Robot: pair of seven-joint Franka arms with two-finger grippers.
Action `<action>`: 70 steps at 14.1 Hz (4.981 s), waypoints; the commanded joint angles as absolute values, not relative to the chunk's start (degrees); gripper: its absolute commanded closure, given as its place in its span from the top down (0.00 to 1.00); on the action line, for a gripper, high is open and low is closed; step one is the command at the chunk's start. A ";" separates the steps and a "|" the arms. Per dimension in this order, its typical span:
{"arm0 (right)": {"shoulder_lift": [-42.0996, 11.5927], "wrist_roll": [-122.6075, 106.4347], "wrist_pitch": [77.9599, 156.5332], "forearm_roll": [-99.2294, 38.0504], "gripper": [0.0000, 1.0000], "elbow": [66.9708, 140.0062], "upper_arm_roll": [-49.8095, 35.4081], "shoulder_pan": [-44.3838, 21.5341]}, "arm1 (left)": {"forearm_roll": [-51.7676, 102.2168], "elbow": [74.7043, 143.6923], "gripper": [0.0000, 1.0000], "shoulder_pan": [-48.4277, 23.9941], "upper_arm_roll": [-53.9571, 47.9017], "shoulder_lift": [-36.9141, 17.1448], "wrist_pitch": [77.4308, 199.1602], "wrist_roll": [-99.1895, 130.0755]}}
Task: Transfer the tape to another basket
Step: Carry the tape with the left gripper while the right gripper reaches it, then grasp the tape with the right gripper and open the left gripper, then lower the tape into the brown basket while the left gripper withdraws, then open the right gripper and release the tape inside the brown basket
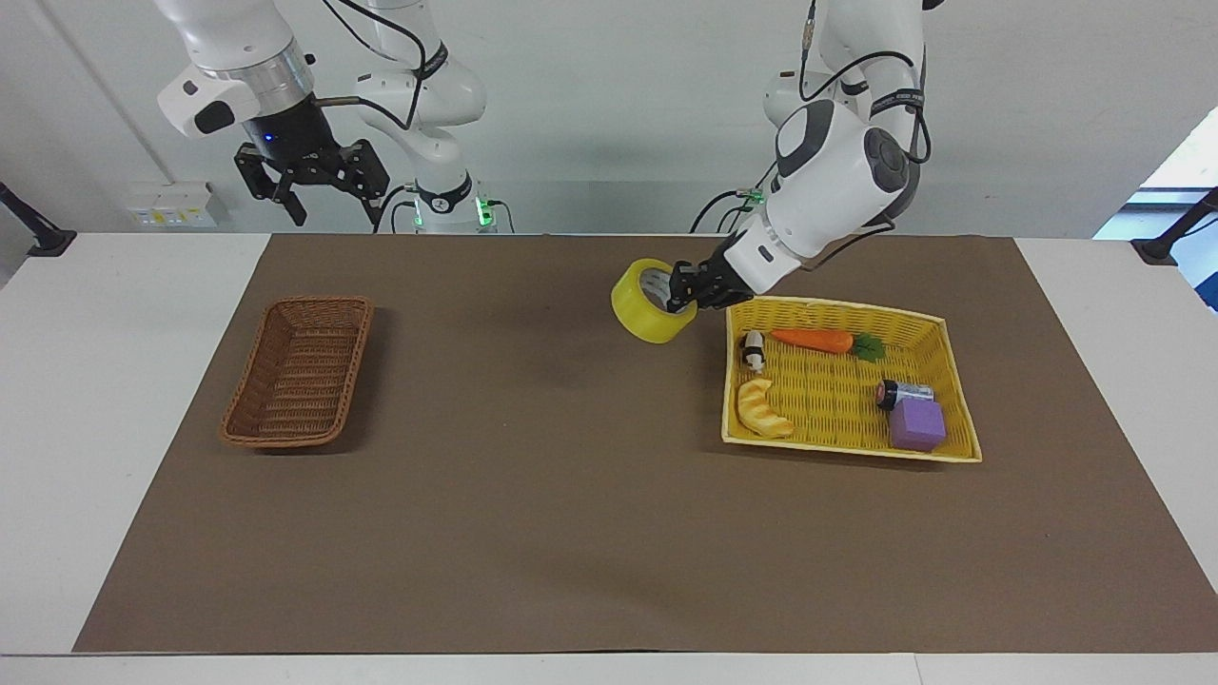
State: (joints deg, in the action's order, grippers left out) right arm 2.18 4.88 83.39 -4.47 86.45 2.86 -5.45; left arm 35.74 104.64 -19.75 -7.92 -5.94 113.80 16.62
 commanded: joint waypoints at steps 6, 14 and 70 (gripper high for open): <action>2.37 7.99 93.50 -20.98 1.00 99.39 2.81 -11.50 | 42.10 104.41 0.00 -24.24 -12.83 -6.50 121.89 19.59; 3.43 8.80 95.98 -31.46 1.00 107.05 2.90 -12.31 | 42.01 104.41 0.00 -30.23 -12.83 -7.12 127.79 23.91; -14.85 -37.44 109.51 -16.61 1.00 110.92 3.60 20.65 | -1.49 90.97 1.00 9.14 -10.46 -2.20 89.03 -5.98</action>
State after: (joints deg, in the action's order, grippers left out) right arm -15.76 -36.57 108.30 -17.18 109.80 4.21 20.08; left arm -0.54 91.70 8.85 -10.27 -2.01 90.03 -5.51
